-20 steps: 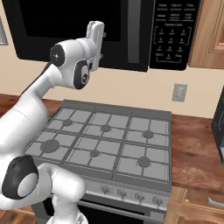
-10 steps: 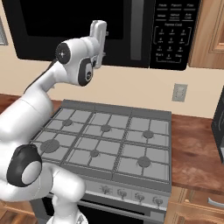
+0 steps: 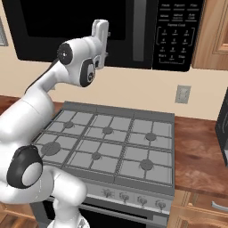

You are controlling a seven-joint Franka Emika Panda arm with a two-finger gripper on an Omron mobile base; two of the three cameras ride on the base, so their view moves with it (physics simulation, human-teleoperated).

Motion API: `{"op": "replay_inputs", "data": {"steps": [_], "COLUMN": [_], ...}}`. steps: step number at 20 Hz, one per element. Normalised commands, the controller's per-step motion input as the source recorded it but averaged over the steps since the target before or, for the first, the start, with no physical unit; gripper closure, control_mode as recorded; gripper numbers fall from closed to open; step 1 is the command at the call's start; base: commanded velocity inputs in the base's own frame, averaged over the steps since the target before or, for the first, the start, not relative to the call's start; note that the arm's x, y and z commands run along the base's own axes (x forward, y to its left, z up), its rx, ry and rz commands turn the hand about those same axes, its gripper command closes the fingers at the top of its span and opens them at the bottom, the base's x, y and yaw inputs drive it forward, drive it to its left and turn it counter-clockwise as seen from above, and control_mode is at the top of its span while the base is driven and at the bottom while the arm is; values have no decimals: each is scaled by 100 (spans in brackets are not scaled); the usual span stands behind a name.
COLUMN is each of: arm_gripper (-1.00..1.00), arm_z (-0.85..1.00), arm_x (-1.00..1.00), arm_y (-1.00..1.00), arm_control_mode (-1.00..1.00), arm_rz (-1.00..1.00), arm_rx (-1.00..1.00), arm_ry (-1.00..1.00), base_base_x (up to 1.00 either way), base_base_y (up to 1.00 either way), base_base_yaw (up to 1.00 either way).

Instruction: Transport the shrimp from the fridge to the microwave and turn on the microwave.

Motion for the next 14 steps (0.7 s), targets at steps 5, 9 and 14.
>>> {"op": "replay_inputs", "data": {"steps": [5,9,14], "arm_gripper": [-100,-100,-100], "arm_z": [-6,0,0], "arm_x": [1,-31,-48], "arm_y": [-3,-15,-26], "arm_control_mode": [-100,-100,-100], "arm_rz": [1,1,6], "arm_rx": [-5,-1,0], "arm_ry": [10,2,-1], "base_base_x": [0,0,0], "base_base_y": [0,0,0], "base_base_yaw": [0,0,0]}}
